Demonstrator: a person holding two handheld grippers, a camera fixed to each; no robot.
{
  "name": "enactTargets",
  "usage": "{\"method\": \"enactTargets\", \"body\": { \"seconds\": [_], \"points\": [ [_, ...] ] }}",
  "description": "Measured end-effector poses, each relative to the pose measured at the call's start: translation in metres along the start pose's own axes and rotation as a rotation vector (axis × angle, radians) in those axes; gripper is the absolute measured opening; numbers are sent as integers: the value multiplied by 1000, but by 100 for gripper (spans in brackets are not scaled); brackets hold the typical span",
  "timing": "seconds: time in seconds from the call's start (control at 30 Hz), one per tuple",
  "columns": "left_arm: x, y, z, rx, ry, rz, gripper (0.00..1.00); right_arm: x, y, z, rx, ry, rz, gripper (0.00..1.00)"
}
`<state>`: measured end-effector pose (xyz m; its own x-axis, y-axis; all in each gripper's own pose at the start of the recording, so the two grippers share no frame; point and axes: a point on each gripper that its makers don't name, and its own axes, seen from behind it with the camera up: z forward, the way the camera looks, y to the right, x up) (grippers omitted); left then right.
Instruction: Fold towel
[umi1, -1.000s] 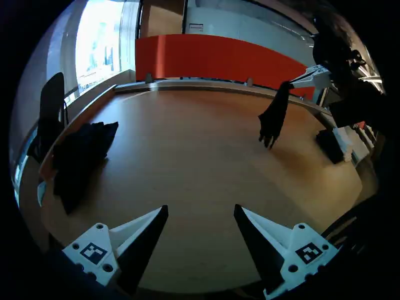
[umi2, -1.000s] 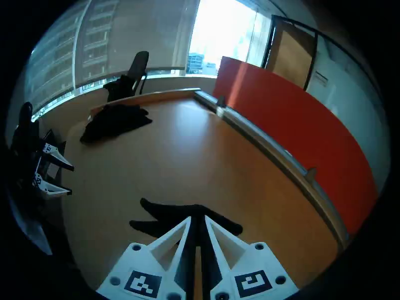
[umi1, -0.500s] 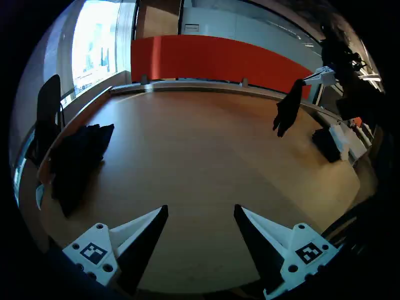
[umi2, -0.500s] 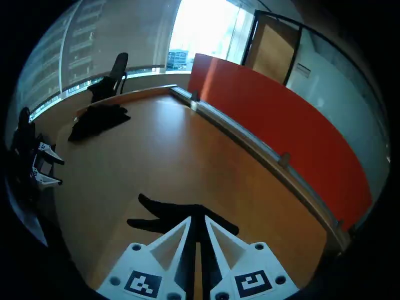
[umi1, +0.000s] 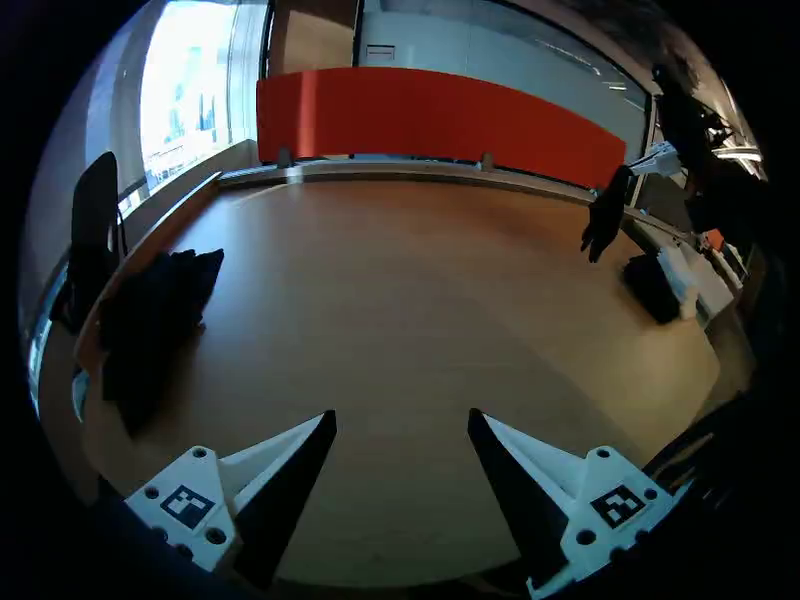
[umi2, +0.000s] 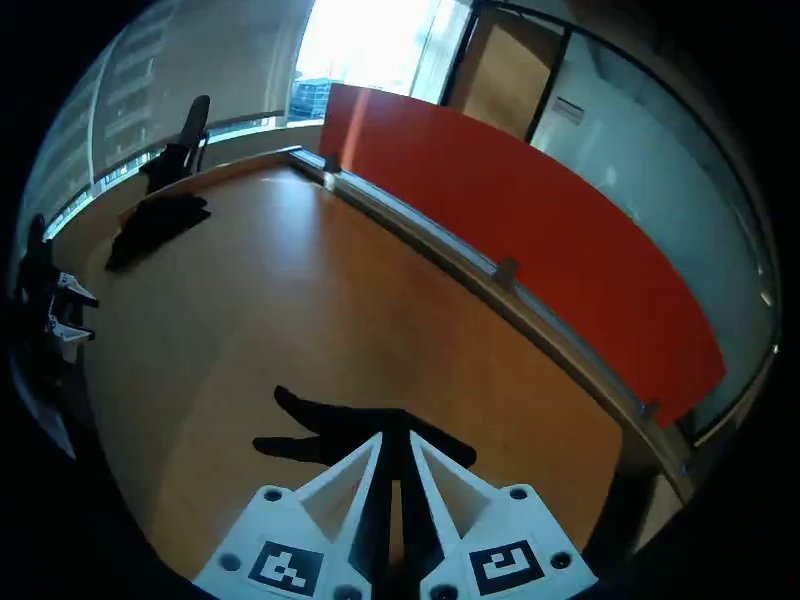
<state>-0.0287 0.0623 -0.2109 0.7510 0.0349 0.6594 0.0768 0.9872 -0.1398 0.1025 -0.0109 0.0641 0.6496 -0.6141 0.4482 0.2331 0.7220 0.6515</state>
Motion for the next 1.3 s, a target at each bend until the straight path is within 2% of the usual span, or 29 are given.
{"method": "enactTargets", "body": {
  "seconds": [0.33, 0.73, 0.9, 1.1, 1.3],
  "points": [
    [6, 9, 5, -1, -13, 18, 98, -37, 59, -11, -51, -55, 38, 4],
    [10, 17, 9, 4, -26, 36, 98, -82, 112, -27, -101, -126, 84, 4],
    [12, 21, 12, 4, -29, 53, 98, -99, 122, -35, -109, -147, 106, 4],
    [14, 30, 16, -8, -32, 59, 98, -113, 123, -42, -110, -163, 114, 4],
    [17, 33, 18, -15, -28, 63, 98, -125, 121, -51, -115, -172, 127, 4]
  ]
}}
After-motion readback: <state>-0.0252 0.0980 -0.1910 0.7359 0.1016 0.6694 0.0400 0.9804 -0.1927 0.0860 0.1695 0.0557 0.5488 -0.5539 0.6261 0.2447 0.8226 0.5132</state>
